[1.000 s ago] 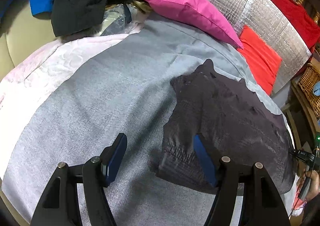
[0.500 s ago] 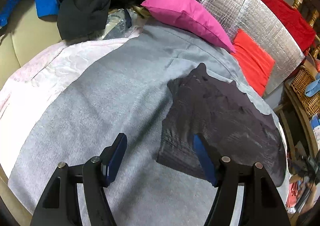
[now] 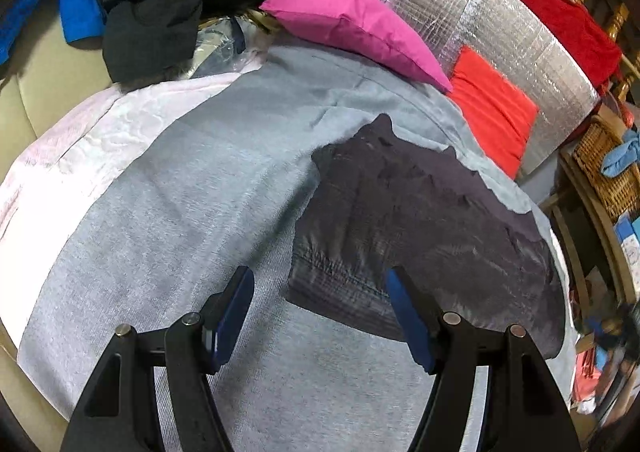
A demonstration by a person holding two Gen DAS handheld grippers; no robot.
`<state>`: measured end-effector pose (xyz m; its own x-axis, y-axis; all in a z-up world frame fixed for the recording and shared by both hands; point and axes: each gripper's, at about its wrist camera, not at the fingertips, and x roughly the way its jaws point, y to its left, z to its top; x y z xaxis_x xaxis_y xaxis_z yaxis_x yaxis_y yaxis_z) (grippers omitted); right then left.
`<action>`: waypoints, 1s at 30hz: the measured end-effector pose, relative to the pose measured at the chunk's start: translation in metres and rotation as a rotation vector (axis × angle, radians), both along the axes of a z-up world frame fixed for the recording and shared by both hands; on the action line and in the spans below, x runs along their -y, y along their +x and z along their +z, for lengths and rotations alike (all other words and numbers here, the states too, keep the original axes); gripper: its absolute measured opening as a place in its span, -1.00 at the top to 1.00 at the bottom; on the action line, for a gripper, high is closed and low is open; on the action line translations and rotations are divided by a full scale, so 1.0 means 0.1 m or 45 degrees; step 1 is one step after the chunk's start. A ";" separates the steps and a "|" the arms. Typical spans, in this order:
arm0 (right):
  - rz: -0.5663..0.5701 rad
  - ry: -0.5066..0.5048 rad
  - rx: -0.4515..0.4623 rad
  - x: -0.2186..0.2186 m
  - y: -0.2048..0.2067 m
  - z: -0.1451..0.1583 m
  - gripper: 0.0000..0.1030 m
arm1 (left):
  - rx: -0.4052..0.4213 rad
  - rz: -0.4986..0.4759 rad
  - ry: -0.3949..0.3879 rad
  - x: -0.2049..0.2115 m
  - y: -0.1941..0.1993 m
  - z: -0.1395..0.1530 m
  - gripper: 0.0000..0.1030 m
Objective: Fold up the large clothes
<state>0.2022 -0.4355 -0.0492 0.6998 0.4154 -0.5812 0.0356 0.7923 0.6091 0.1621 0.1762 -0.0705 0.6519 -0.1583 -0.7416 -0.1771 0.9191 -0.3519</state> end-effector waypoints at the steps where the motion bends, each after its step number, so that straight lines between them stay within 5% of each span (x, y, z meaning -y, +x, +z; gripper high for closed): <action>1: 0.031 0.053 0.025 -0.06 0.14 0.03 -0.65 | -0.003 0.000 0.002 0.00 0.01 -0.01 -0.36; 8: 0.054 0.395 -0.040 -0.11 0.96 -0.40 -0.65 | -0.013 -0.011 -0.011 -0.06 0.07 -0.07 -0.36; 11: -0.060 0.393 -0.205 0.05 1.14 -0.78 -0.62 | -0.011 -0.020 -0.009 -0.08 0.09 -0.08 -0.36; 13: -0.064 0.444 -0.194 0.08 1.14 -0.85 -0.62 | -0.012 -0.019 -0.016 -0.09 0.11 -0.09 -0.36; 22: 0.055 0.155 -0.070 -0.26 0.70 -0.31 -0.63 | 0.008 -0.027 0.016 -0.03 0.05 0.02 -0.36; 30: 0.136 0.025 -0.015 -0.39 0.02 -0.23 -0.63 | 0.000 -0.014 0.228 0.09 -0.01 0.11 -0.36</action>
<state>0.2043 -0.3964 -0.0722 0.6443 0.4985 -0.5800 -0.0409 0.7798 0.6247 0.1607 0.1676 -0.0597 0.6506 -0.0310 -0.7588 -0.1665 0.9690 -0.1823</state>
